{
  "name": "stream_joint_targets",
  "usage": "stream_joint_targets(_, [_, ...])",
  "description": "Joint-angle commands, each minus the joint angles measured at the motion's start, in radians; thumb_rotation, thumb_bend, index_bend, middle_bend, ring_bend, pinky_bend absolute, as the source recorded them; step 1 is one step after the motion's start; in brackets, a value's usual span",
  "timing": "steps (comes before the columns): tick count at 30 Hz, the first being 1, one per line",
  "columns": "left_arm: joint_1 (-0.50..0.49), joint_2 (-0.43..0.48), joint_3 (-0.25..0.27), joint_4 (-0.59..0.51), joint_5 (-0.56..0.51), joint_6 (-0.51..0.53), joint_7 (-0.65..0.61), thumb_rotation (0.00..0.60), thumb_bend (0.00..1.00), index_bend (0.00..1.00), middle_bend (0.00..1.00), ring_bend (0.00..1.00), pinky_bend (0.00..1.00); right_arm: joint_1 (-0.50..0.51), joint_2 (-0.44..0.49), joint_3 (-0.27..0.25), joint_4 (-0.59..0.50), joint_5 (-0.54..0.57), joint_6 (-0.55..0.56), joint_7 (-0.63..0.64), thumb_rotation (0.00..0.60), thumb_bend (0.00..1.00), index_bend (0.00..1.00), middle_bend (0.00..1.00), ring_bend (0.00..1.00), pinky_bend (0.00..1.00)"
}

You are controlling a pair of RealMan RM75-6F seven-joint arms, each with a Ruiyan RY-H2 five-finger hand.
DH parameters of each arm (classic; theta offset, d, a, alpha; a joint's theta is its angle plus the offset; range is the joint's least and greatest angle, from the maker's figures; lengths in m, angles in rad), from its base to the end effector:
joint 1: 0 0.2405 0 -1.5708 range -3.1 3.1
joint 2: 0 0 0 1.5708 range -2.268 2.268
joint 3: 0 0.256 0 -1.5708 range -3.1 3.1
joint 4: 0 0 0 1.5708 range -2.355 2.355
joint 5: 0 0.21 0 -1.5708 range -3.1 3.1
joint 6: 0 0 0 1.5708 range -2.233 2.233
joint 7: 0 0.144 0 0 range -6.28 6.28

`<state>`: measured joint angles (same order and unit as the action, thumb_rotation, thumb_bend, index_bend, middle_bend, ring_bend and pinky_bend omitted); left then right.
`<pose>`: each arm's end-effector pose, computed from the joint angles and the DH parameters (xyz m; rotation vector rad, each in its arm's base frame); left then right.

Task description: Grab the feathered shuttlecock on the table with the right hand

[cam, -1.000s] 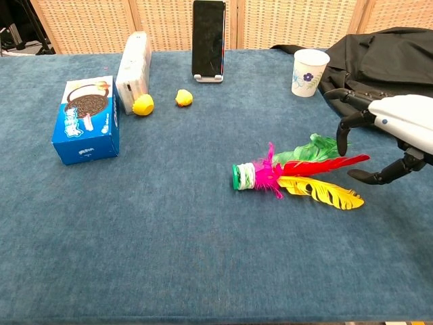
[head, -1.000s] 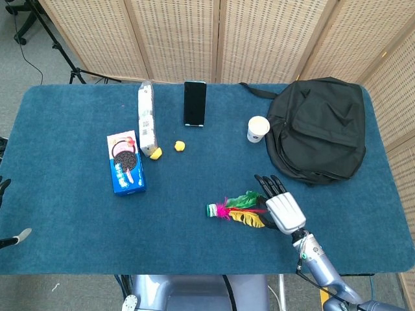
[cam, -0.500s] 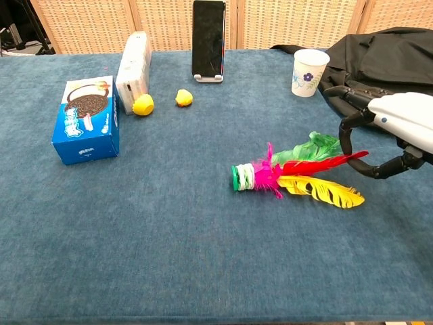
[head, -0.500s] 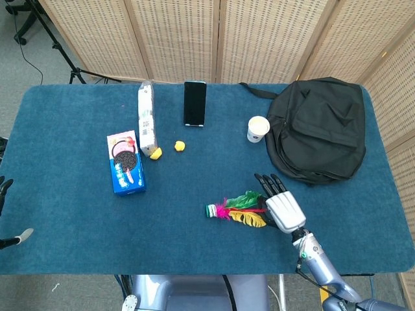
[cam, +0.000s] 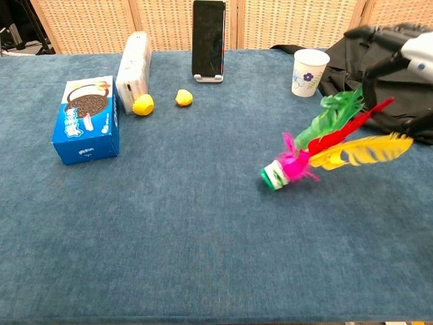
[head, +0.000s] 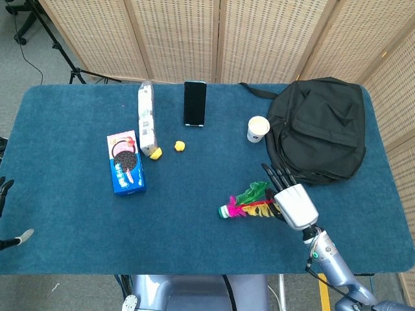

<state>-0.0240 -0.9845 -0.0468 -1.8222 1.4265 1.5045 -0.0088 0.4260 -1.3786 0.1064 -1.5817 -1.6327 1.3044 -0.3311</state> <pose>-0.2974 0.1594 0.1873 -1.2582 -1.0196 -0.8984 -0.1912 -0.2671 0.0598 1.7908 -0.5460 1.0812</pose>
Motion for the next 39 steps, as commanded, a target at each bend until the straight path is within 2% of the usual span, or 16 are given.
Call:
stream_joint_targets(1, [0.001,-0.001,0.003,-0.002,0.003,0.001,0.002,0.6,0.0,0.0,0.0,0.0,0.0,-0.002,0.036,0.012,-0.021,-0.033,0.035,-0.065,0.6,0.62,0.65,0.0,0.0,0.0])
stream_joint_targets(9, [0.0,-0.006,0.002,-0.002,0.001,0.0,0.013,0.6,0.0,0.0,0.0,0.0,0.0,-0.004,0.017,0.012,0.038,-0.089,0.083,-0.181,0.6,0.62,0.66,0.0,0.0,0.0])
stream_joint_targets(21, [-0.001,-0.005,0.001,-0.002,-0.004,-0.006,0.015,0.6,0.0,0.0,0.0,0.0,0.0,0.011,-0.053,0.005,0.066,-0.097,0.068,-0.238,0.6,0.61,0.65,0.0,0.0,0.0])
stream_joint_targets(22, [-0.002,-0.005,0.002,-0.002,-0.003,-0.007,0.015,0.6,0.0,0.0,0.0,0.0,0.0,0.013,-0.058,0.006,0.066,-0.096,0.067,-0.243,0.6,0.6,0.63,0.0,0.0,0.0])
stream_joint_targets(23, [-0.002,-0.005,0.002,-0.002,-0.003,-0.007,0.015,0.6,0.0,0.0,0.0,0.0,0.0,0.015,-0.065,0.008,0.064,-0.096,0.065,-0.249,0.6,0.58,0.55,0.0,0.0,0.0])
stream_joint_targets(26, [-0.002,-0.004,0.001,-0.002,-0.003,-0.007,0.011,0.6,0.0,0.0,0.0,0.0,0.0,0.02,-0.077,0.008,0.053,-0.094,0.06,-0.251,0.6,0.44,0.17,0.0,0.0,0.0])
stream_joint_targets(27, [-0.002,-0.003,0.001,-0.002,-0.005,-0.007,0.009,0.6,0.0,0.0,0.0,0.0,0.0,0.021,-0.08,0.01,0.048,-0.091,0.059,-0.254,0.6,0.36,0.06,0.0,0.0,0.0])
stream_joint_targets(28, [-0.002,-0.002,0.0,-0.002,-0.007,-0.009,0.008,0.6,0.0,0.0,0.0,0.0,0.0,0.021,-0.083,0.012,0.042,-0.088,0.058,-0.261,0.6,0.32,0.03,0.0,0.0,0.0])
stream_joint_targets(30, [-0.003,-0.001,-0.001,-0.001,-0.01,-0.012,0.006,0.6,0.0,0.0,0.0,0.0,0.0,0.023,-0.086,0.017,0.023,-0.083,0.057,-0.272,0.6,0.23,0.0,0.0,0.0,0.0])
stream_joint_targets(32, [-0.004,0.0,-0.001,-0.002,-0.01,-0.013,0.006,0.6,0.0,0.0,0.0,0.0,0.0,0.024,-0.086,0.025,0.001,-0.075,0.057,-0.281,0.6,0.19,0.0,0.0,0.0,0.0])
stream_joint_targets(39, [-0.005,0.002,0.001,-0.004,-0.008,-0.016,0.005,0.6,0.0,0.0,0.0,0.0,0.0,0.025,-0.051,0.04,-0.098,-0.086,0.072,-0.303,0.6,0.17,0.0,0.0,0.0,0.0])
